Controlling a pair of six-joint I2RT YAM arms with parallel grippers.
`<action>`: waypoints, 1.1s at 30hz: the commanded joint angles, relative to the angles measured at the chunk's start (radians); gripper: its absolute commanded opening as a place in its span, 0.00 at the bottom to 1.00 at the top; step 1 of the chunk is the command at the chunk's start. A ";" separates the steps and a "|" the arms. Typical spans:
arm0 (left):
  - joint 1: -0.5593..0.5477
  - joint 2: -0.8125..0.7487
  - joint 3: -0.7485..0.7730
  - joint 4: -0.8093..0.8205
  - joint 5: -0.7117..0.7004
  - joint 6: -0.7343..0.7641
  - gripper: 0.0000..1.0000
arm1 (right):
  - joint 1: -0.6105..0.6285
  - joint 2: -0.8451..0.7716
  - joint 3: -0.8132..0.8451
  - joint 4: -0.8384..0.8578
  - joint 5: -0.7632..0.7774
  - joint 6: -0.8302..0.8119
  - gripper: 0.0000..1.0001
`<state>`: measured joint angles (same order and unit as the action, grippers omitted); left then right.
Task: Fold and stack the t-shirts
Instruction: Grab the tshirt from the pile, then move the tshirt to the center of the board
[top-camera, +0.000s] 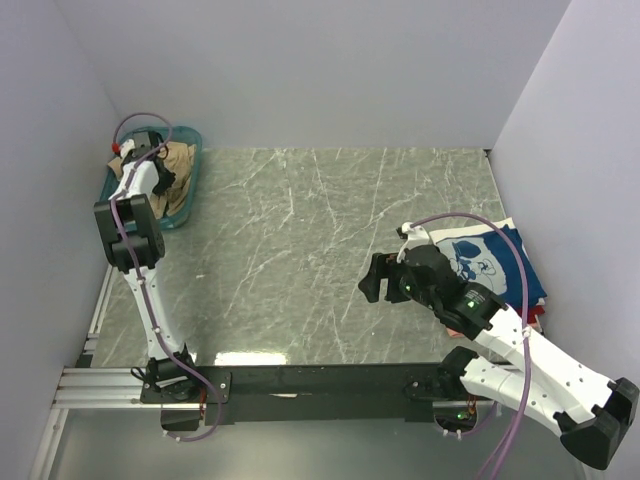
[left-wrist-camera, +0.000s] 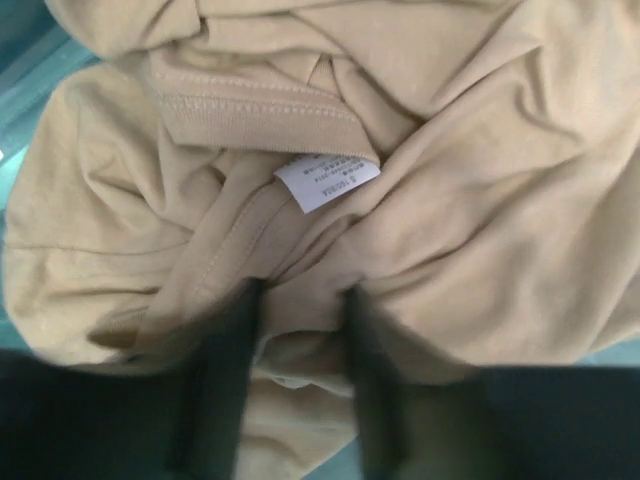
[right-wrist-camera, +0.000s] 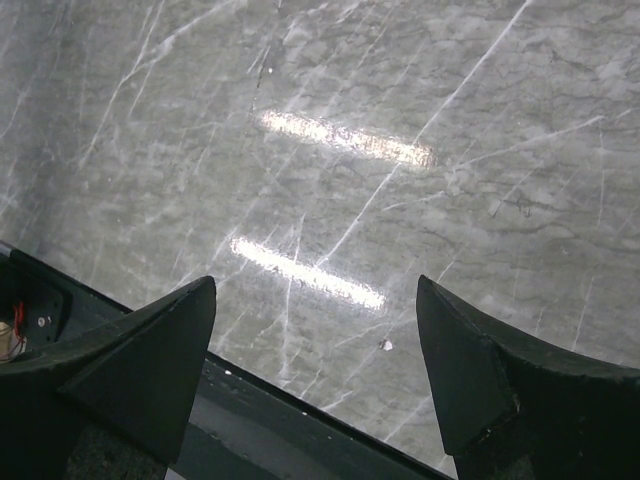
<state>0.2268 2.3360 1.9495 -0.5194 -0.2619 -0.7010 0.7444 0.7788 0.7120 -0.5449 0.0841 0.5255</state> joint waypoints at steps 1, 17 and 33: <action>-0.001 -0.036 0.060 0.009 0.038 0.005 0.26 | 0.003 0.000 0.000 0.039 -0.007 -0.016 0.87; -0.009 -0.447 0.209 0.081 0.190 0.092 0.00 | 0.001 0.039 0.007 0.089 -0.046 -0.022 0.81; -0.309 -0.914 0.246 0.277 0.276 0.230 0.00 | 0.001 0.054 0.079 0.120 -0.038 -0.041 0.80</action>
<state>-0.0341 1.4933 2.1662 -0.3367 -0.0074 -0.5156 0.7444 0.8421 0.7280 -0.4576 0.0376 0.5030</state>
